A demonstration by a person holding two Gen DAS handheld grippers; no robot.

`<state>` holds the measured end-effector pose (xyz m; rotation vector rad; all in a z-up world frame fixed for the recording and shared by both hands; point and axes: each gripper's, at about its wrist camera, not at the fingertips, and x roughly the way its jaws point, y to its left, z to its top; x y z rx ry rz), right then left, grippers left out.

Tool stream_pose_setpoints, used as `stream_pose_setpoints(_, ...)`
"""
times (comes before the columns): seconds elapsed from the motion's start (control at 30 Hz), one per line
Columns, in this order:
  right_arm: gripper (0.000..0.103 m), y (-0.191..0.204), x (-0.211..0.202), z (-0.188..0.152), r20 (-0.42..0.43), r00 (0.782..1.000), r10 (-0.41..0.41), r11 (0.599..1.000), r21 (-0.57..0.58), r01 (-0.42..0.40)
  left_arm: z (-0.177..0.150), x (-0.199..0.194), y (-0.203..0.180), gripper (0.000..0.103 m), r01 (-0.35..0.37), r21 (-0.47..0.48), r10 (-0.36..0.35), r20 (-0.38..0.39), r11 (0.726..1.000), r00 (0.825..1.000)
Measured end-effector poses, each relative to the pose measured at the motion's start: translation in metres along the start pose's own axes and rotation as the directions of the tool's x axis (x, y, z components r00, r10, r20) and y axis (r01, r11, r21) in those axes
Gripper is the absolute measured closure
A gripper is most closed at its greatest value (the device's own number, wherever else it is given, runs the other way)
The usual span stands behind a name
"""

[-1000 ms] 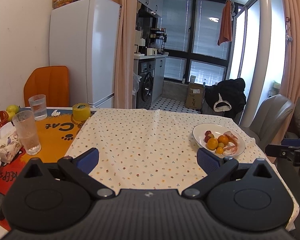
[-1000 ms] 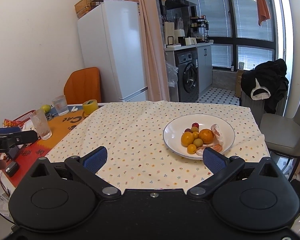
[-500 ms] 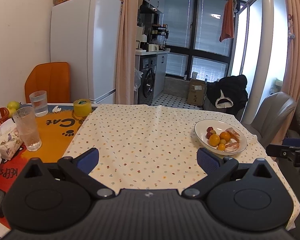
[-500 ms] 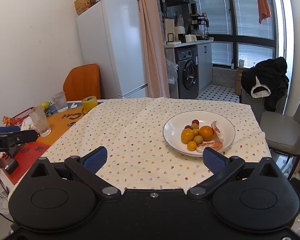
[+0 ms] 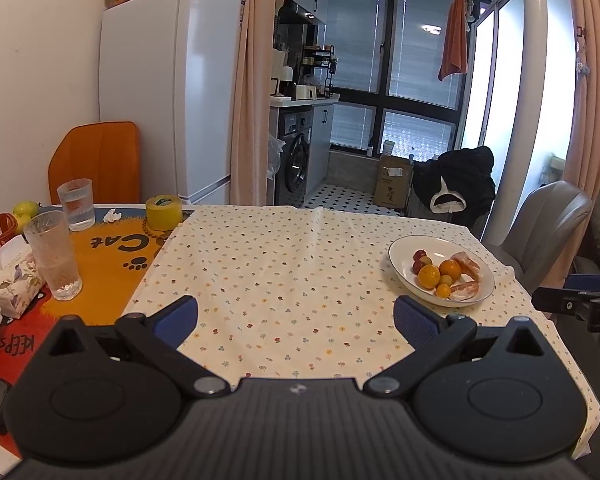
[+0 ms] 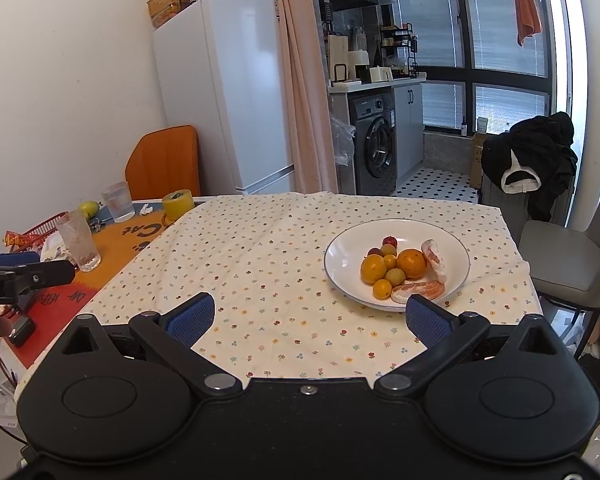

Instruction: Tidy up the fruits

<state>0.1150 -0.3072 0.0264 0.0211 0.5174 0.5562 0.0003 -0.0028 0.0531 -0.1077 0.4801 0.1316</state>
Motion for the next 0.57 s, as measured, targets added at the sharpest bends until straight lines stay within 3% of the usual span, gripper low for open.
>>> stream_pose_setpoints(0.57,0.0,0.0002,0.0056,-0.0027,-0.02,1.0,0.002,1.0,-0.003,-0.002,-0.0018,0.0009,-0.0003,0.0,0.021,-0.016,-0.021,0.005,1.0,1.0)
